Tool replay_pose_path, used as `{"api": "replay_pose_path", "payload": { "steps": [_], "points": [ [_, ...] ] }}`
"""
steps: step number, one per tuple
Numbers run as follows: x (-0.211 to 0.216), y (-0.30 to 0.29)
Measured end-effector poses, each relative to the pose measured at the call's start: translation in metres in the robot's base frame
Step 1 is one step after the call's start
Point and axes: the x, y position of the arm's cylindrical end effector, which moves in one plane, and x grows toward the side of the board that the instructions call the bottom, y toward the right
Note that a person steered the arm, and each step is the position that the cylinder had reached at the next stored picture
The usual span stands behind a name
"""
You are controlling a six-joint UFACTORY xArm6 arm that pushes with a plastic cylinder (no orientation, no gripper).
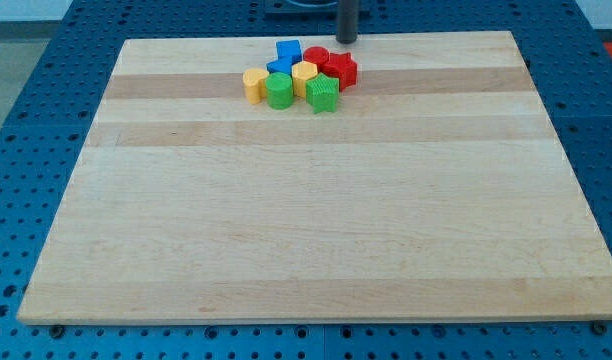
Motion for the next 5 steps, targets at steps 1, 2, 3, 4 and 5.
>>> {"api": "replay_pose_path", "payload": {
  "steps": [1,2,3,4,5],
  "points": [
    [0.009,-0.022],
    [0.019,-0.045],
    [0.021,-0.061],
    [0.028,-0.061],
    [0.054,-0.056]
  ]
}}
